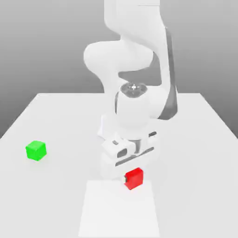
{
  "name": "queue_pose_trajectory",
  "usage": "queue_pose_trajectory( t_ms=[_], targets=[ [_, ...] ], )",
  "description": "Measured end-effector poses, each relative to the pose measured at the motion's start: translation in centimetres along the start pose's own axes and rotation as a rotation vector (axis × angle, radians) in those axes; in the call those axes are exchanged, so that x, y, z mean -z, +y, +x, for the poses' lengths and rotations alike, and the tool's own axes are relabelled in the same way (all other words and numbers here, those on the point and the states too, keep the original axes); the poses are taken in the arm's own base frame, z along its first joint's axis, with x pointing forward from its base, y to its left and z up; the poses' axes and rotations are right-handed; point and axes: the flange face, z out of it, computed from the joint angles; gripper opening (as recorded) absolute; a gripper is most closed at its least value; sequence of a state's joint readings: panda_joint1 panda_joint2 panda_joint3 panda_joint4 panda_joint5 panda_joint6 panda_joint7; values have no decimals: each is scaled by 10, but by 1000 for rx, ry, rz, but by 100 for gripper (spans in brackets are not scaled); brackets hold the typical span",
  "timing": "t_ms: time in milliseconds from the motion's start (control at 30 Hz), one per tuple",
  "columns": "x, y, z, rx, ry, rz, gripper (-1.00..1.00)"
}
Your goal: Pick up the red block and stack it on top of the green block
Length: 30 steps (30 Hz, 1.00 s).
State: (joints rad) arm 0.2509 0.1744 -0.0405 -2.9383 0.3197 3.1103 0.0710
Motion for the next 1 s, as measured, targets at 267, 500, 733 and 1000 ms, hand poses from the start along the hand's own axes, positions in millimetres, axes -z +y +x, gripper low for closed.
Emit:
queue_pose_trajectory(
  t_ms=[267,500,733,1000],
  targets=[
    [20,-4,9,4,-5,27,-100],
    [41,-5,11,4,-12,34,-100],
    [58,-3,6,4,-11,20,-100],
    [85,40,16,9,13,4,-100]
  ],
)
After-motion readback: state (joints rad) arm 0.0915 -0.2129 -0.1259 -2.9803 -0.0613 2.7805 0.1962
